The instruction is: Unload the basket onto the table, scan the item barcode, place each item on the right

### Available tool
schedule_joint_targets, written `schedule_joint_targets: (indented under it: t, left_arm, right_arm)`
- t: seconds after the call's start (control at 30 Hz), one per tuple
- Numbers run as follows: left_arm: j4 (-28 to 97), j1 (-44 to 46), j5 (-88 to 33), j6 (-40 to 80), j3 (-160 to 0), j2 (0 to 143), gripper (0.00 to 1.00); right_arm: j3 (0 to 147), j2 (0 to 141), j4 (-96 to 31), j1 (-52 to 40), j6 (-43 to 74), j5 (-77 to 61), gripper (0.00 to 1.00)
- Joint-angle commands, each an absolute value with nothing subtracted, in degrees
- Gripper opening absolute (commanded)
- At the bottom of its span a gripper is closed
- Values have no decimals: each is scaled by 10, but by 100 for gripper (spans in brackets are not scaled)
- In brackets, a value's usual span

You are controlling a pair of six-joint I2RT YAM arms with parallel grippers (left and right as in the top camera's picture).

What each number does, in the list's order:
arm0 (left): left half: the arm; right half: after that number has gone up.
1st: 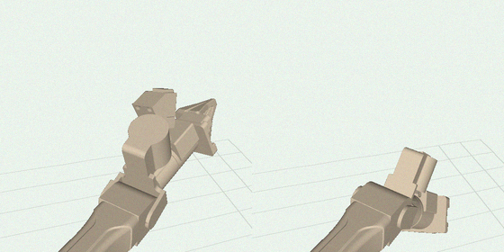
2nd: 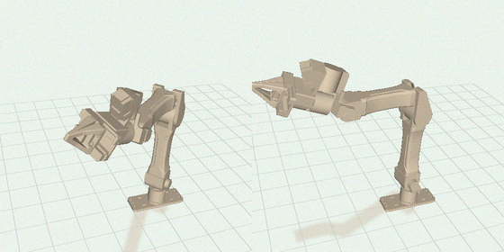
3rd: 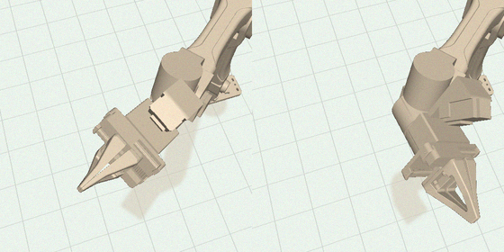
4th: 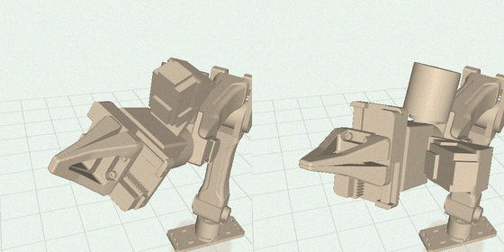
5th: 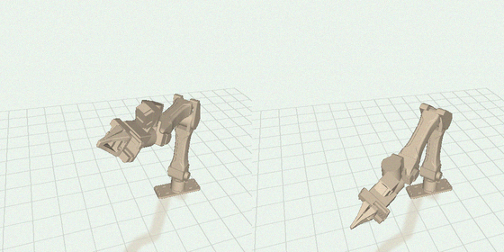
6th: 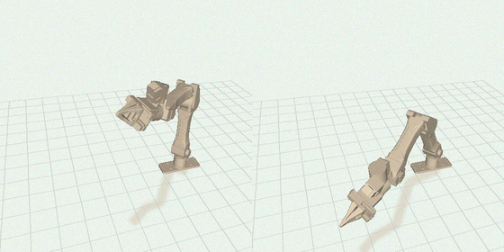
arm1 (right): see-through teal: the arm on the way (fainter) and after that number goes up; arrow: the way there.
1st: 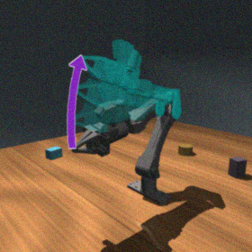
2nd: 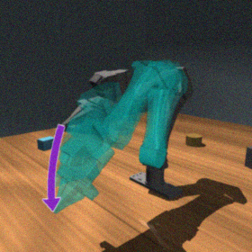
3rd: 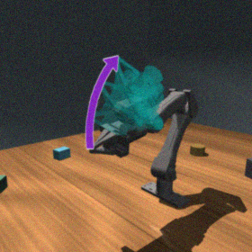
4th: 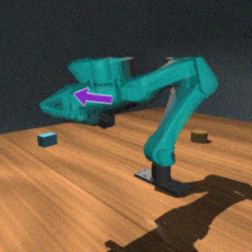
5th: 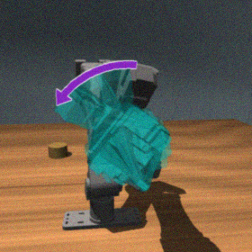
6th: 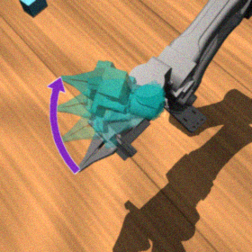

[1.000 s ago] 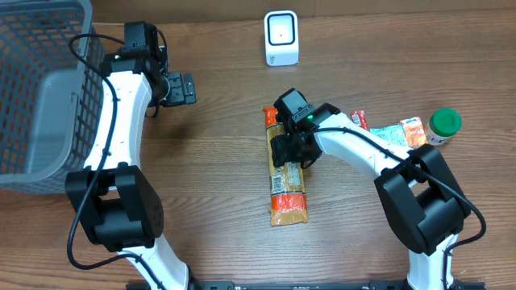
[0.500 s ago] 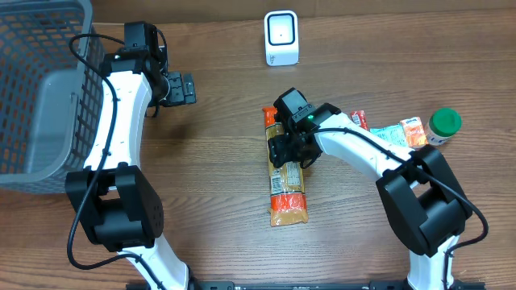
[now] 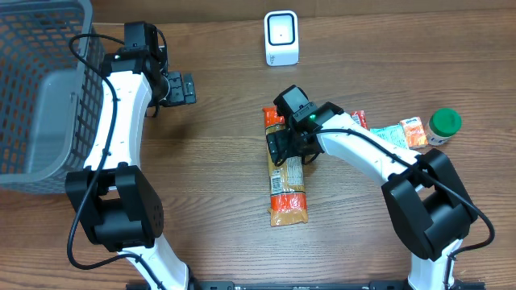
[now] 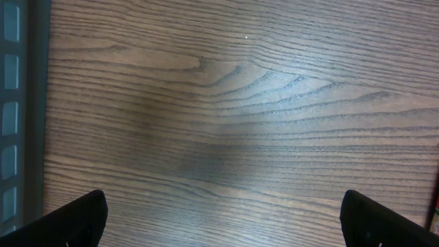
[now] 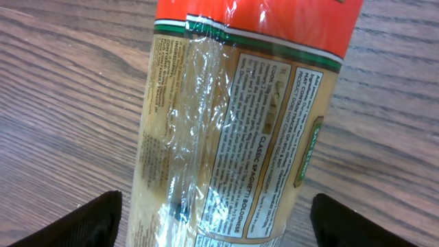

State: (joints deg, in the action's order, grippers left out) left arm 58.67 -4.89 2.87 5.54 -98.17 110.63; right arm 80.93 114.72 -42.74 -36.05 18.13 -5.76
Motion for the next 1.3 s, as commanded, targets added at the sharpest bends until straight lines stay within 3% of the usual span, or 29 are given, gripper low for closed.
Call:
schedule_joint_targets:
  t: [0.0, 0.1, 0.3, 0.33, 0.4, 0.53, 1.03, 1.27]
  left_arm:
    - [586, -49, 34, 49, -979, 1103, 100]
    - [586, -49, 34, 49, -979, 1103, 100]
    - [586, -49, 34, 49, -979, 1103, 100]
    - [586, -49, 34, 49, -979, 1103, 100]
    - [586, -49, 34, 49, -979, 1103, 100]
    - [586, -49, 34, 49, -979, 1103, 100]
    - [586, -49, 34, 49, -979, 1103, 100]
    - [586, -49, 34, 49, -979, 1103, 100]
  right_arm:
    - [806, 1172, -423, -364, 200, -52, 76]
    - [806, 1180, -422, -364, 210, -52, 63]
    - [806, 1174, -412, -364, 182, -113, 51]
    - [806, 1169, -409, -364, 173, -123, 44]
    - [806, 1153, -410, -362, 170, -125, 20]
    - [806, 1112, -414, -360, 138, -130, 4]
    - [806, 965, -461, -360, -30, -136, 4]
    - [806, 961, -468, -360, -35, -136, 4]
